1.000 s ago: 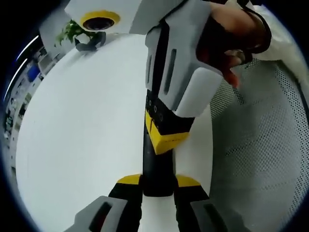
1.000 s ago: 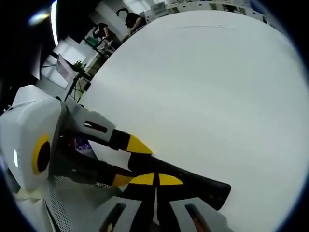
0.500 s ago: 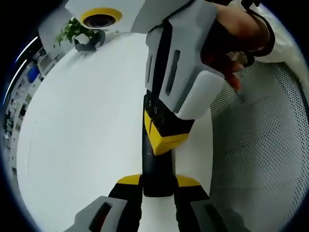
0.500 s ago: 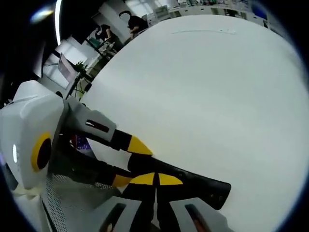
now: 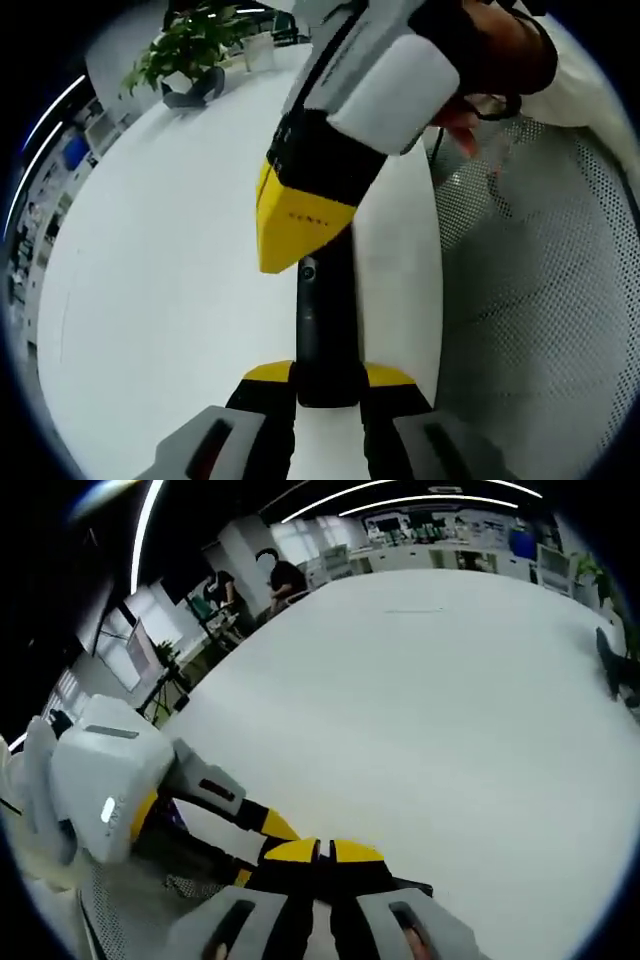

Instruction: Press the specified remote control buttons in sequence, fully releasing each button before pressing the next.

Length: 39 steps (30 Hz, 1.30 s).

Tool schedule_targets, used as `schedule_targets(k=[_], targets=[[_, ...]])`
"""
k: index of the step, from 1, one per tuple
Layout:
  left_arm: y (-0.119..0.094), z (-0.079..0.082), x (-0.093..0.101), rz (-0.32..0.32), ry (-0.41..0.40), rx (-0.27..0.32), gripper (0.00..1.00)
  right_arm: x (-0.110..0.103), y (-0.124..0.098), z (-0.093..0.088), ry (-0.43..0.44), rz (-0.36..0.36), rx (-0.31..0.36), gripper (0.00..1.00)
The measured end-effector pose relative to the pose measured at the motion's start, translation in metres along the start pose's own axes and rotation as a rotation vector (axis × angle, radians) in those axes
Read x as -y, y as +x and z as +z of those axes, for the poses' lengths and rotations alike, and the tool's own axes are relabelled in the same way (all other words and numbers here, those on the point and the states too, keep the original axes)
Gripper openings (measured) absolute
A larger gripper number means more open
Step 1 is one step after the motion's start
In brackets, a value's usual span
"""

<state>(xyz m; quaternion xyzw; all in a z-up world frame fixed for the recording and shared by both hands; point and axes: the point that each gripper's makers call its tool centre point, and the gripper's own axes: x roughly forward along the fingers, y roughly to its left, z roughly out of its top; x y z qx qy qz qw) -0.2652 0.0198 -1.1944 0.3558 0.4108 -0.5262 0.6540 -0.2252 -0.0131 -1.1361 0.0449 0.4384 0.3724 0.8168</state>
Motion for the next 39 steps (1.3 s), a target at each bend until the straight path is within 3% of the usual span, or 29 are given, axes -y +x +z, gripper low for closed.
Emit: schedule_targets(k=[2, 7, 12, 14, 22, 36, 39], targets=[[0.000, 0.001, 0.000, 0.004, 0.050, 0.011, 0.22, -0.003, -0.007, 0.006, 0.007, 0.018, 0.051, 0.02], [0.001, 0.001, -0.002, -0.012, 0.006, -0.003, 0.21, -0.002, -0.027, 0.023, -0.055, 0.008, 0.179, 0.16], [0.001, 0.000, -0.005, -0.029, -0.008, 0.000, 0.21, -0.002, -0.045, 0.030, -0.107, 0.001, 0.256, 0.25], [0.001, 0.001, -0.009, -0.022, 0.002, 0.002, 0.21, -0.003, -0.049, 0.034, -0.128, -0.010, 0.287, 0.33], [0.003, 0.003, -0.027, -0.018, 0.003, 0.004, 0.21, 0.005, -0.058, 0.038, -0.216, -0.115, 0.344, 0.63], [0.002, 0.006, -0.065, -0.008, 0.006, 0.008, 0.21, 0.011, -0.092, 0.051, -0.193, -0.174, 0.496, 0.82], [0.002, 0.010, -0.076, -0.001, 0.022, 0.007, 0.21, 0.014, -0.096, 0.051, -0.190, -0.186, 0.504, 0.86]])
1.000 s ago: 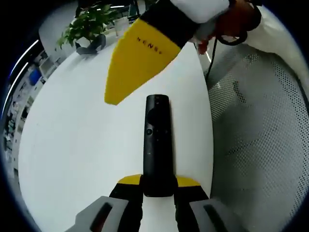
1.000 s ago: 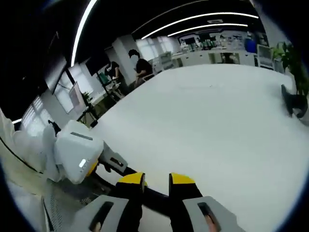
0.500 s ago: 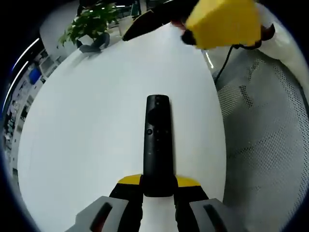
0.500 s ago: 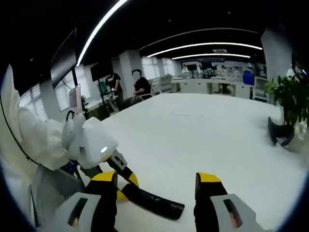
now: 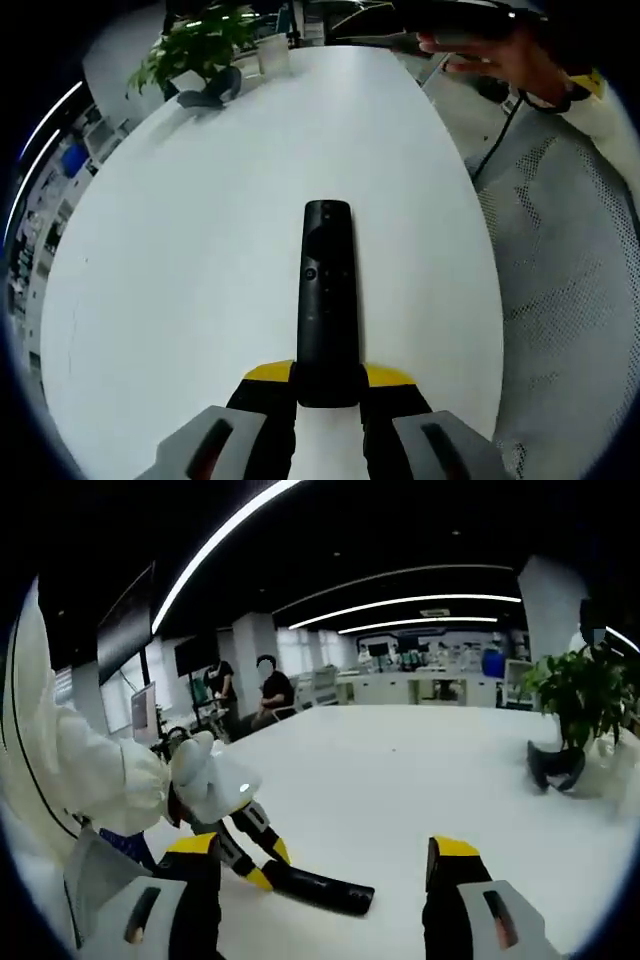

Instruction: Press the specified remote control buttons in sequence, fully releasing each button before pressing the next.

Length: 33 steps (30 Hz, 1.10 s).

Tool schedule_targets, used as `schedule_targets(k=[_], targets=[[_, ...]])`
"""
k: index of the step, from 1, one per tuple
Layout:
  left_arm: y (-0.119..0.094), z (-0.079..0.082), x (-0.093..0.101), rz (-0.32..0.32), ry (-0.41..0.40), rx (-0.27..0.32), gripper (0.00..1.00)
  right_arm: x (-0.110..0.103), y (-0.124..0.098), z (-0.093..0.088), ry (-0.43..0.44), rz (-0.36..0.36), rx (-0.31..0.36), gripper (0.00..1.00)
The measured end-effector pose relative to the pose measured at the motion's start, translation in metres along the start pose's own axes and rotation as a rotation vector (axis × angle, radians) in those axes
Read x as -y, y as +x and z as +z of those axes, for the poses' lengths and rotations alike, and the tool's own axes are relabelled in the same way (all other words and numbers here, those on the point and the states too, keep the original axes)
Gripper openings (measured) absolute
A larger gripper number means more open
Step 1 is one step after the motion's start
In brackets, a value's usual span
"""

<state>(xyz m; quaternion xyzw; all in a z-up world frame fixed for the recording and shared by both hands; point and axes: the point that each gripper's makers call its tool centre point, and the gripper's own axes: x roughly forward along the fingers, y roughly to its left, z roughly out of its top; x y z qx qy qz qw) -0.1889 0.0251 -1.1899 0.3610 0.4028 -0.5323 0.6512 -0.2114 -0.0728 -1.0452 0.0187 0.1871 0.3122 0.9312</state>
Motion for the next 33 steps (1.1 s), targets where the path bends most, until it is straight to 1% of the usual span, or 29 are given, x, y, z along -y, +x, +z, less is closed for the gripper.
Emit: schedule_targets(k=[4, 5, 9, 18, 23, 25, 27, 28, 31, 33], targets=[[0.000, 0.004, -0.015, 0.010, 0.019, -0.009, 0.21, 0.004, -0.004, -0.001, 0.035, -0.011, 0.018, 0.88], [0.000, 0.005, -0.018, 0.010, 0.023, -0.008, 0.21, 0.004, -0.005, -0.002, 0.037, -0.014, 0.017, 0.89], [-0.001, 0.010, -0.034, 0.021, 0.034, -0.012, 0.21, 0.005, -0.007, -0.007, 0.037, -0.023, 0.000, 0.88], [0.002, 0.018, -0.066, 0.028, 0.071, -0.029, 0.21, 0.012, -0.014, -0.009, 0.056, -0.041, -0.002, 0.87], [0.005, 0.020, -0.088, 0.036, 0.075, -0.036, 0.21, 0.019, -0.016, -0.010, 0.061, -0.056, -0.008, 0.87], [0.006, 0.020, -0.097, 0.044, 0.096, -0.053, 0.21, 0.021, -0.017, -0.009, 0.067, -0.065, -0.004, 0.87], [0.007, 0.020, -0.105, 0.041, 0.101, -0.061, 0.21, 0.023, -0.018, -0.008, 0.071, -0.073, -0.001, 0.87], [0.007, 0.021, -0.112, 0.044, 0.103, -0.064, 0.21, 0.024, -0.018, -0.008, 0.073, -0.075, 0.001, 0.88], [0.008, 0.024, -0.126, 0.054, 0.093, -0.068, 0.21, 0.025, -0.019, -0.008, 0.086, -0.077, 0.002, 0.88], [0.010, 0.025, -0.136, 0.061, 0.091, -0.067, 0.21, 0.026, -0.018, -0.011, 0.077, -0.082, -0.012, 0.88]])
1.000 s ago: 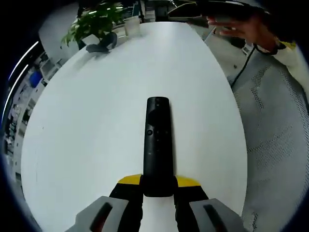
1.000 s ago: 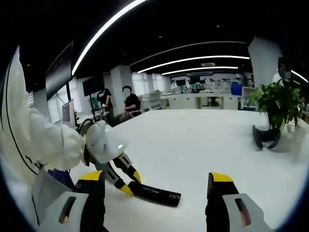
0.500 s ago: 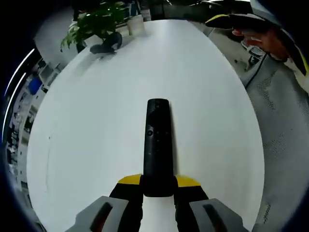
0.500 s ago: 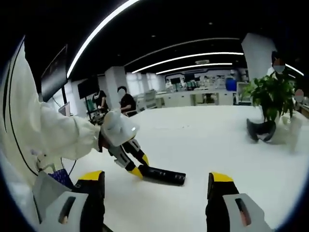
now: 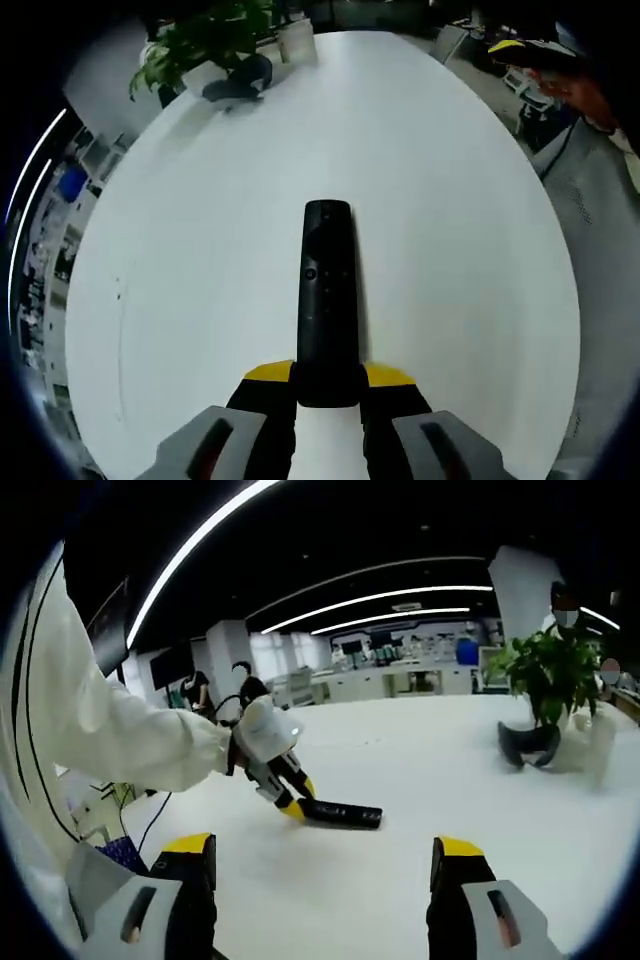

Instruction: Press the specified remote control buttons in sequence, fully releasing each button before pressing the next.

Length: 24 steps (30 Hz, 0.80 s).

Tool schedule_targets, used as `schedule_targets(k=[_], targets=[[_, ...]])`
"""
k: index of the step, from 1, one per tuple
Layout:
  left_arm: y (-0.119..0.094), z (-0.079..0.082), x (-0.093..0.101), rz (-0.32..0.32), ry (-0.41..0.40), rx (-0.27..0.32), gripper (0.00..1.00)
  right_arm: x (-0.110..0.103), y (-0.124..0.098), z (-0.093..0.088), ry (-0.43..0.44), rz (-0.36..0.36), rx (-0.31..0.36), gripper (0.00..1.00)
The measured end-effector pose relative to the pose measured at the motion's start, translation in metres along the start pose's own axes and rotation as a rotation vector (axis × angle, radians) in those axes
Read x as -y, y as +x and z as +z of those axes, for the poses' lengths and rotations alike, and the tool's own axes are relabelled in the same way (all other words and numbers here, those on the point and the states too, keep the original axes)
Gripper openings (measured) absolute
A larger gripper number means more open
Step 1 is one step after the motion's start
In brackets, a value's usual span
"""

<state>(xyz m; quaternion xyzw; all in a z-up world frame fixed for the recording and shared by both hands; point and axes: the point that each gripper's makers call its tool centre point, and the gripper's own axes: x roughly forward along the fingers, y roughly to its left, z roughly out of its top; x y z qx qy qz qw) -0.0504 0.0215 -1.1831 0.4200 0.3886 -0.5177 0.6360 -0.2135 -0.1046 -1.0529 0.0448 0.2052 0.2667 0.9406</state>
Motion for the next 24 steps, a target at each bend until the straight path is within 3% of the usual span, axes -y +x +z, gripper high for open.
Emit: schedule_targets(k=[17, 24], targets=[[0.018, 0.000, -0.073, 0.034, 0.042, -0.051, 0.21, 0.011, 0.009, -0.009, 0.027, -0.021, -0.037, 0.89], [0.022, -0.002, -0.091, 0.033, 0.023, -0.072, 0.22, 0.015, 0.010, -0.012, 0.044, -0.030, -0.045, 0.88]])
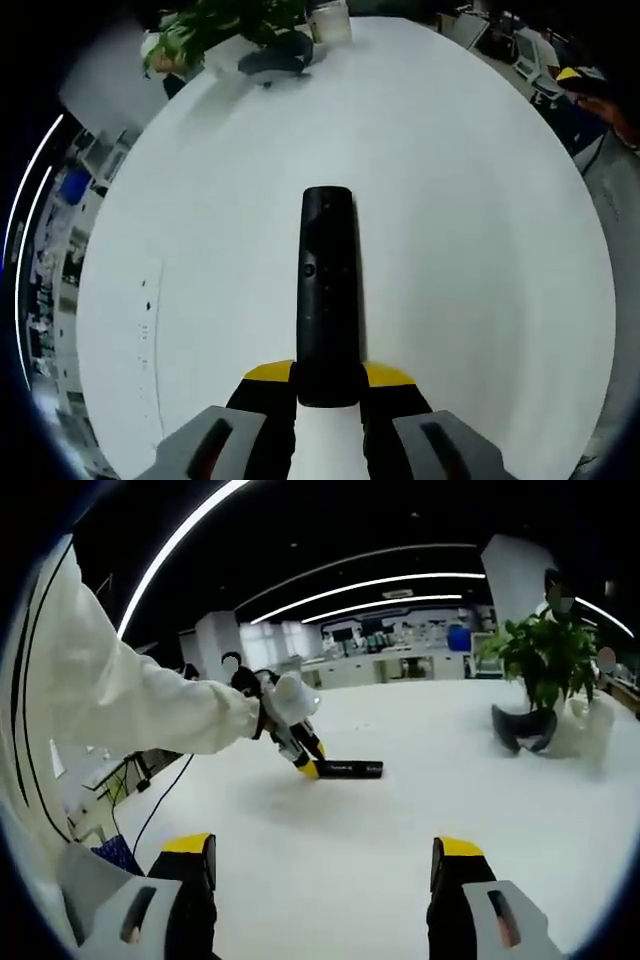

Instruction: Press the specified remote control buttons in sequence, fully releasing each button before pressing the next.

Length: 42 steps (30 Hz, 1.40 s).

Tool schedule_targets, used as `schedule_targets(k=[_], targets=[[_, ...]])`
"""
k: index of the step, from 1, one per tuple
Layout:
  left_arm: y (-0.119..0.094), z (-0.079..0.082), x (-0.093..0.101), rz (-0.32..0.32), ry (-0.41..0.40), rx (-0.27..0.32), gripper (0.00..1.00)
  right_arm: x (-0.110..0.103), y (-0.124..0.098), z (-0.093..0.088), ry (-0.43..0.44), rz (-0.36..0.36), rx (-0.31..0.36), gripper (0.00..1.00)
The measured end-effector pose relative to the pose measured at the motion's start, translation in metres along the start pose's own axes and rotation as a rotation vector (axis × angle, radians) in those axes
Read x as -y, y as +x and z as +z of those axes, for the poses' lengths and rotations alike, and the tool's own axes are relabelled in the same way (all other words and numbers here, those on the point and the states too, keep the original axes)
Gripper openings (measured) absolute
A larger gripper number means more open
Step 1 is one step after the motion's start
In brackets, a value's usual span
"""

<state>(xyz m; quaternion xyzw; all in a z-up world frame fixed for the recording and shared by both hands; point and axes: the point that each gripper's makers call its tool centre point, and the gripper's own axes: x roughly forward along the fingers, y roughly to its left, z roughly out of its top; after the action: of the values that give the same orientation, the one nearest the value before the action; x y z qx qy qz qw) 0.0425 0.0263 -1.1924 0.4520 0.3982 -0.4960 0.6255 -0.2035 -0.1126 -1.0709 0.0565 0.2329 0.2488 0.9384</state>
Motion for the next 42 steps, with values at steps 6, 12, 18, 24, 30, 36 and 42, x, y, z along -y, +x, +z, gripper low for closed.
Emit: schedule_targets(k=[6, 12, 18, 24, 30, 36, 42], targets=[[0.001, 0.003, 0.000, -0.028, -0.012, -0.009, 0.22, 0.002, 0.000, -0.005, 0.014, -0.007, -0.023, 0.87], [0.000, 0.002, -0.001, -0.020, 0.055, 0.015, 0.25, -0.002, 0.002, -0.005, 0.005, -0.001, -0.026, 0.88], [-0.004, 0.000, -0.013, 0.093, -0.014, 0.029, 0.38, -0.008, -0.002, 0.002, -0.018, 0.000, -0.007, 0.89], [-0.010, -0.010, -0.028, 0.228, -0.160, 0.080, 0.56, -0.006, -0.003, 0.009, -0.036, -0.026, 0.013, 0.92], [-0.031, -0.022, -0.027, 0.299, -0.327, 0.156, 0.61, -0.006, -0.004, 0.015, -0.044, -0.031, 0.029, 0.95], [-0.061, -0.021, -0.012, 0.333, -0.450, 0.267, 0.68, -0.010, -0.002, 0.017, -0.033, -0.017, 0.027, 0.98], [-0.084, -0.019, 0.020, 0.344, -0.503, 0.352, 0.75, -0.007, -0.003, 0.019, -0.031, -0.018, 0.038, 0.99]])
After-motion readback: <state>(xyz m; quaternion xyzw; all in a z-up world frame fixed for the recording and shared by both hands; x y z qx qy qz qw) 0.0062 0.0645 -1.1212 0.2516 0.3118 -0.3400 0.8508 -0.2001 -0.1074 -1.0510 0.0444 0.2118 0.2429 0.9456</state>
